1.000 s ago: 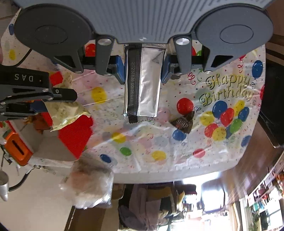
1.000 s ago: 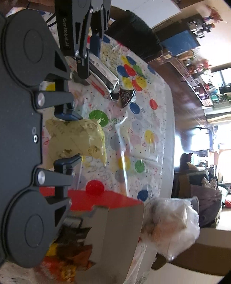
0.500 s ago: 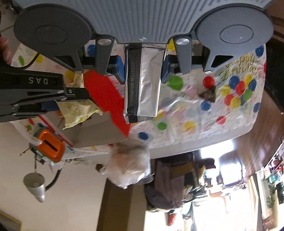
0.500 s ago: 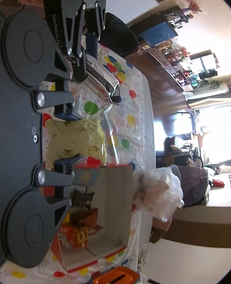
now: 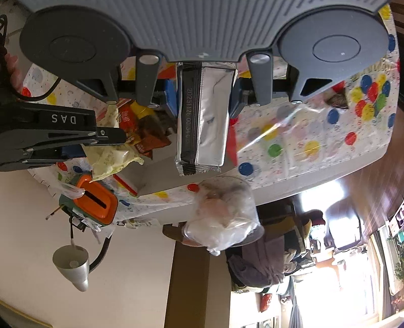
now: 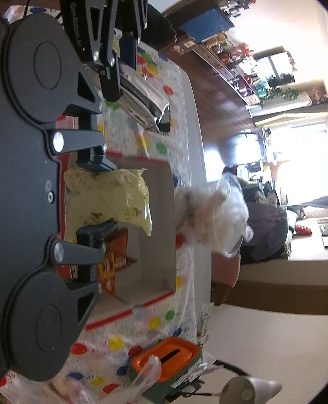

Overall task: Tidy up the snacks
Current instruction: 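Carry the wafer bar and yellow-green bag over the open box with both tools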

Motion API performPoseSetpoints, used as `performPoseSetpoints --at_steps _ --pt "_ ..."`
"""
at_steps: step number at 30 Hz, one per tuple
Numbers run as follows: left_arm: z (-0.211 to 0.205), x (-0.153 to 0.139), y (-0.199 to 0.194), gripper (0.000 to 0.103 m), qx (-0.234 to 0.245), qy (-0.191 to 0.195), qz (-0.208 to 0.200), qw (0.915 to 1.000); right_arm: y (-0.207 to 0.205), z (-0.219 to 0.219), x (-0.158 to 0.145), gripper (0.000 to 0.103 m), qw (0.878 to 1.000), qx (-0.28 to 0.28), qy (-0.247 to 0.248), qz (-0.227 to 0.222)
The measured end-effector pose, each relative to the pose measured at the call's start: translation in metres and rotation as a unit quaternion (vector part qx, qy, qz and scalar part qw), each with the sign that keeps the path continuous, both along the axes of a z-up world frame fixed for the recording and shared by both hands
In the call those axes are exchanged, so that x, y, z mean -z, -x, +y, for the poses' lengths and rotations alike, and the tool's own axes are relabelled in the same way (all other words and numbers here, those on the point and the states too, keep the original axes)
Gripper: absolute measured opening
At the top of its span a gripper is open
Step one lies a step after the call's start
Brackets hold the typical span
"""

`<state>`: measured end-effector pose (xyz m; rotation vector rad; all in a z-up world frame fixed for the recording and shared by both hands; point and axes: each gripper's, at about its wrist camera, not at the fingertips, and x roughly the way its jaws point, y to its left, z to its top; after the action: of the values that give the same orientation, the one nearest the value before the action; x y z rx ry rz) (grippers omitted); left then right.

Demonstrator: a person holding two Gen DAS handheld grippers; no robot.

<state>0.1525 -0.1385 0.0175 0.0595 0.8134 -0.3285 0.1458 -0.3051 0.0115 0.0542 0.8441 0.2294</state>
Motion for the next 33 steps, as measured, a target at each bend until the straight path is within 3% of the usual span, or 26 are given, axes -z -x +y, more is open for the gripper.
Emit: performPoseSetpoints --at_steps 15,23,33 --pt "-0.082 0.054 -0.075 0.042 -0.036 -0.040 0.051 0.9972 -0.064 -0.084 0.061 0.039 0.998 0.016 0.023 0.064" --pt "-0.103 0.083 -0.110 0.042 -0.053 -0.080 0.082 0.9920 -0.104 -0.088 0.087 0.039 0.996 -0.004 0.026 0.089" --pt "-0.112 0.107 -0.137 0.042 -0.047 -0.094 0.136 0.9851 -0.143 -0.074 0.112 0.039 0.991 -0.035 0.014 0.131"
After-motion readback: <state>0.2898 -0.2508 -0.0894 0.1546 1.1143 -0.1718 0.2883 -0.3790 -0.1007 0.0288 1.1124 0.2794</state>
